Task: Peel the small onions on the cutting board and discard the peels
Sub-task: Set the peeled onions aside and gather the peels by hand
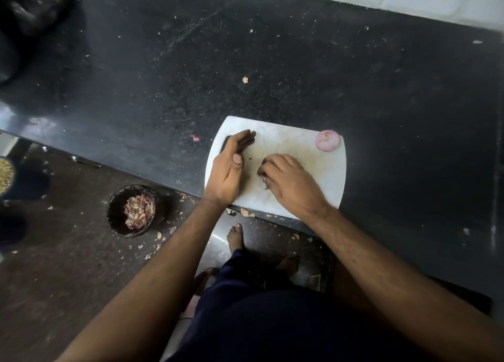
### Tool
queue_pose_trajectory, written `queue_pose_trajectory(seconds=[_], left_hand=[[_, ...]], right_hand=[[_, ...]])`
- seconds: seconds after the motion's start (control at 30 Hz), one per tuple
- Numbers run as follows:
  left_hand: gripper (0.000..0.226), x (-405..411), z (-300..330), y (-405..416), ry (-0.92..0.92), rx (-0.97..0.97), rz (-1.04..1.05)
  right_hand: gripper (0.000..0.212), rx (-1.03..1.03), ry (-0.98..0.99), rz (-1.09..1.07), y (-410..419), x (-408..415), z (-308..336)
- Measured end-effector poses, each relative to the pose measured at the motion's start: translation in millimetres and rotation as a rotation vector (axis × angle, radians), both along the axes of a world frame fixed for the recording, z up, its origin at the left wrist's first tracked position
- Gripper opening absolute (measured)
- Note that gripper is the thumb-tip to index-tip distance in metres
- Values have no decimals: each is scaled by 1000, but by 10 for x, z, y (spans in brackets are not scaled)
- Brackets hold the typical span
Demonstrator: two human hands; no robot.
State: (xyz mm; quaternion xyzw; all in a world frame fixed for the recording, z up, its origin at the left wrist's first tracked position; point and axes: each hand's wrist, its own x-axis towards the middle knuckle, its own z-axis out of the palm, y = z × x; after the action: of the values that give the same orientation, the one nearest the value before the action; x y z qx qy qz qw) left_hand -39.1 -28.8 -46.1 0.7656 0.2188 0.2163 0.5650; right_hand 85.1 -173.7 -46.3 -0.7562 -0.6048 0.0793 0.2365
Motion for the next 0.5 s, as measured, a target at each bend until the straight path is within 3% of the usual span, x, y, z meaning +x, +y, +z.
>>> queue_pose_trajectory(seconds=[0.17, 0.37, 0.5], left_hand=[[100, -37, 110, -50, 18, 71, -21], [62, -458, 231, -136, 160, 361, -76], [58, -729, 93, -294, 220, 442, -121]], right_hand=[[21, 16, 53, -20, -20, 30, 19], [24, -8, 63, -11, -7, 38, 39], [23, -12, 46, -22, 21, 30, 22]])
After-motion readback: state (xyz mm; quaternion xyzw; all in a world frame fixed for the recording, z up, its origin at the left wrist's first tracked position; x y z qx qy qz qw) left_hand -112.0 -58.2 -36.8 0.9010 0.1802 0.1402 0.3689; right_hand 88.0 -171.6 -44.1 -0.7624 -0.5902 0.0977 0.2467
